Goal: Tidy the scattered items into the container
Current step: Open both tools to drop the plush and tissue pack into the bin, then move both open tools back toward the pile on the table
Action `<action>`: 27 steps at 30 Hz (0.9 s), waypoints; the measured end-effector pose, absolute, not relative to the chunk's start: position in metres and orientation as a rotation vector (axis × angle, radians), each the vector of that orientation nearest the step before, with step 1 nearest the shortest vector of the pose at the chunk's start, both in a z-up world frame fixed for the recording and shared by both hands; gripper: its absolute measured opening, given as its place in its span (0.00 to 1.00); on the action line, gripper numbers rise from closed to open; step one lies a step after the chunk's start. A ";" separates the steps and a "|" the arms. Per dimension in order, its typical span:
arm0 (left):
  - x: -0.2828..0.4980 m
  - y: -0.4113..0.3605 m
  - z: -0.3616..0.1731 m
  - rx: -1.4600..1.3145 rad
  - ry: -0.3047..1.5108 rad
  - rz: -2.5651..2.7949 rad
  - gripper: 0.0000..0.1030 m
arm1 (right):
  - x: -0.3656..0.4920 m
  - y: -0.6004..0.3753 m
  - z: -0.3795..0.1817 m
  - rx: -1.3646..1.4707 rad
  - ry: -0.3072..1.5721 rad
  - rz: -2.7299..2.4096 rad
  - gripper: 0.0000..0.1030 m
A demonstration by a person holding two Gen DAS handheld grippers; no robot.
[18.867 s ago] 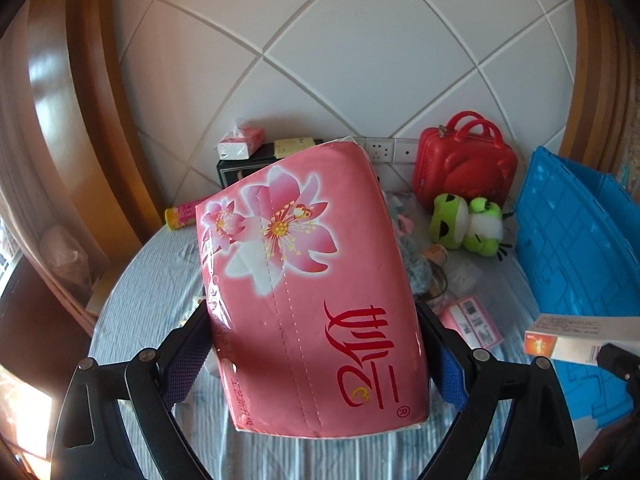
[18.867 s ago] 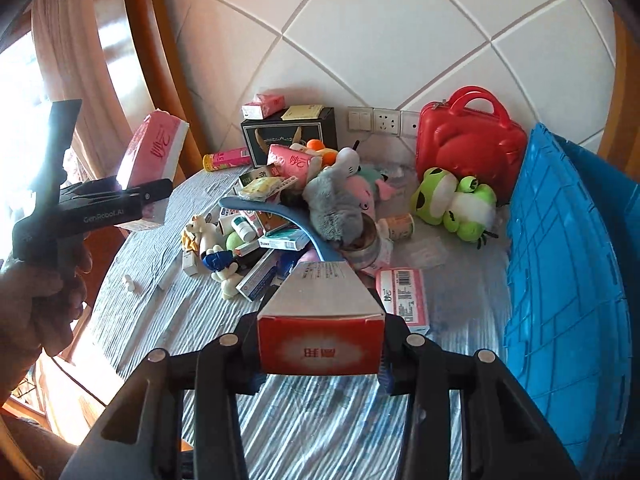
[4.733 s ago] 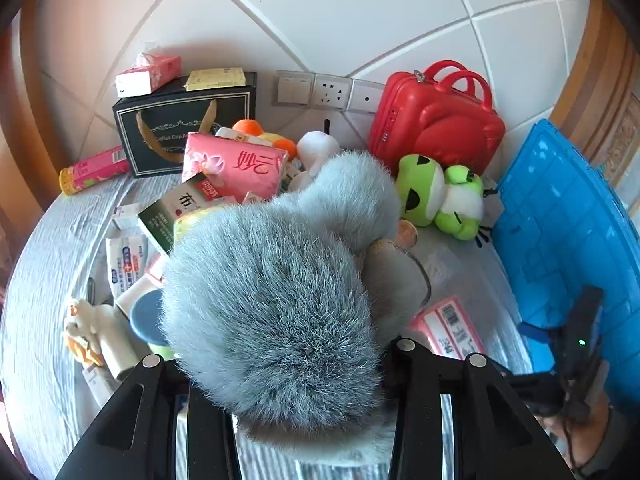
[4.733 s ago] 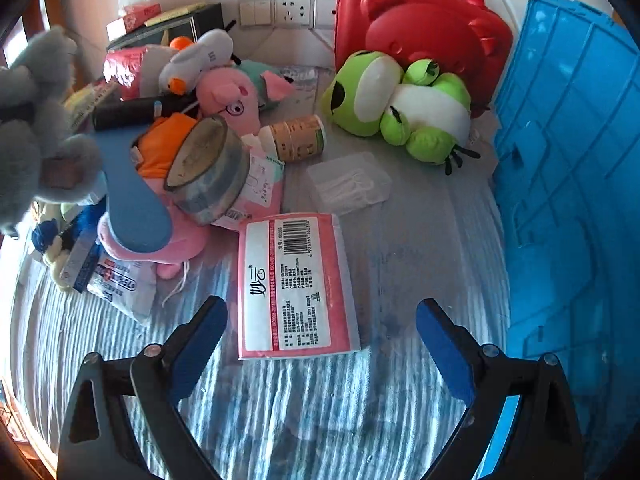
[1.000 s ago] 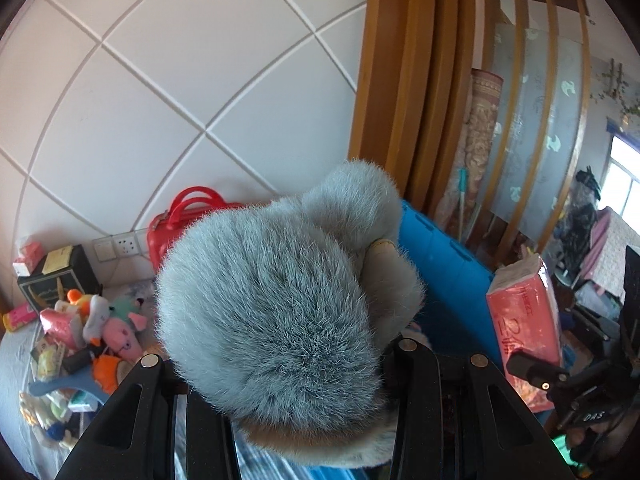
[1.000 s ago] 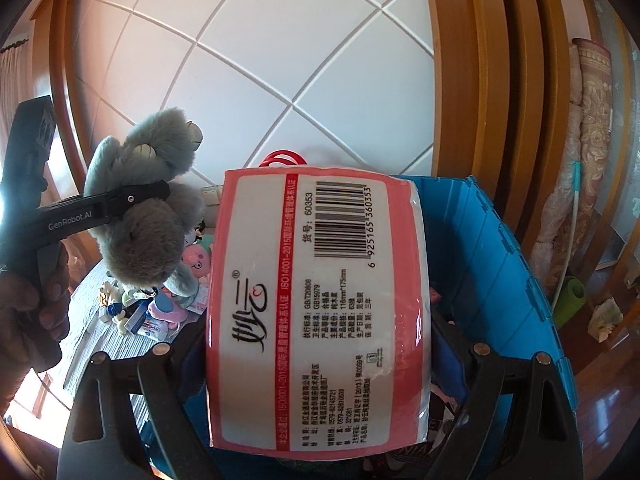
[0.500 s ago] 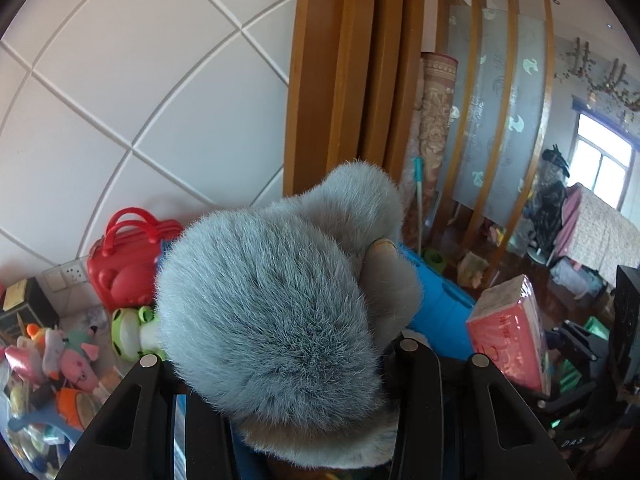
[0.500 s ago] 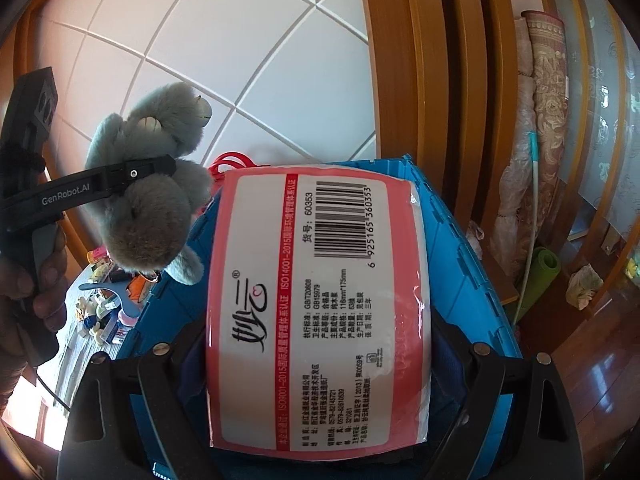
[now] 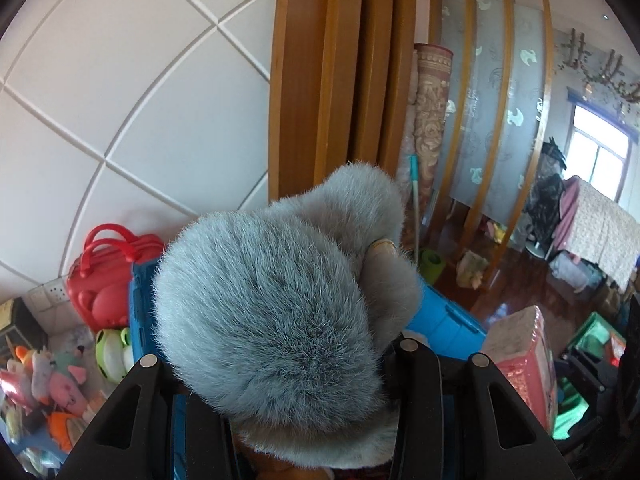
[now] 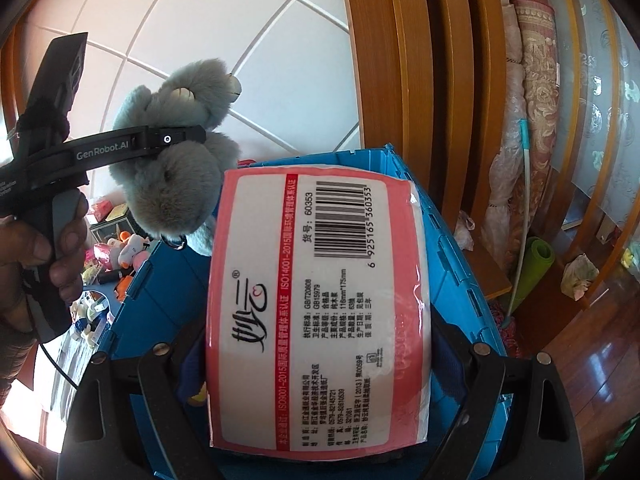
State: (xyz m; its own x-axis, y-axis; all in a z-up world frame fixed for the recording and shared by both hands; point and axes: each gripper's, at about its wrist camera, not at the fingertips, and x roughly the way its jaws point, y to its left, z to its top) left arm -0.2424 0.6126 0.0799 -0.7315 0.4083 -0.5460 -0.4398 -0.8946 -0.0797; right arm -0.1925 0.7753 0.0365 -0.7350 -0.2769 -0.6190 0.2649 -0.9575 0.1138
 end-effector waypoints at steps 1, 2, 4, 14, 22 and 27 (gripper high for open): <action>-0.246 0.614 0.081 -0.790 0.074 2.562 0.39 | -0.194 0.776 0.036 0.962 -0.027 -2.683 0.88; -0.249 0.615 0.082 -0.786 0.074 2.565 0.40 | -0.195 0.776 0.036 0.962 -0.029 -2.683 0.88; -0.255 0.617 0.085 -0.770 0.070 2.575 0.46 | -0.198 0.776 0.036 0.959 -0.031 -2.685 0.88; -0.269 0.596 0.089 -0.775 -0.034 2.622 0.99 | -0.205 0.775 0.041 0.926 0.007 -2.714 1.00; -0.252 0.560 0.075 -0.830 -0.062 2.655 0.99 | -0.207 0.762 0.039 0.922 0.003 -2.661 1.00; -0.233 0.533 0.075 -0.827 -0.065 2.693 0.99 | -0.205 0.742 0.044 0.882 0.024 -2.616 1.00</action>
State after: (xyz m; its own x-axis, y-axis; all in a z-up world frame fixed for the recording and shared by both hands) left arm -0.2328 0.5334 0.0748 -0.7805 0.3171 -0.5388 -0.2906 -0.9471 -0.1364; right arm -0.2052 0.7416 0.0443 -0.7313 -0.3469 -0.5872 0.3577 -0.9282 0.1029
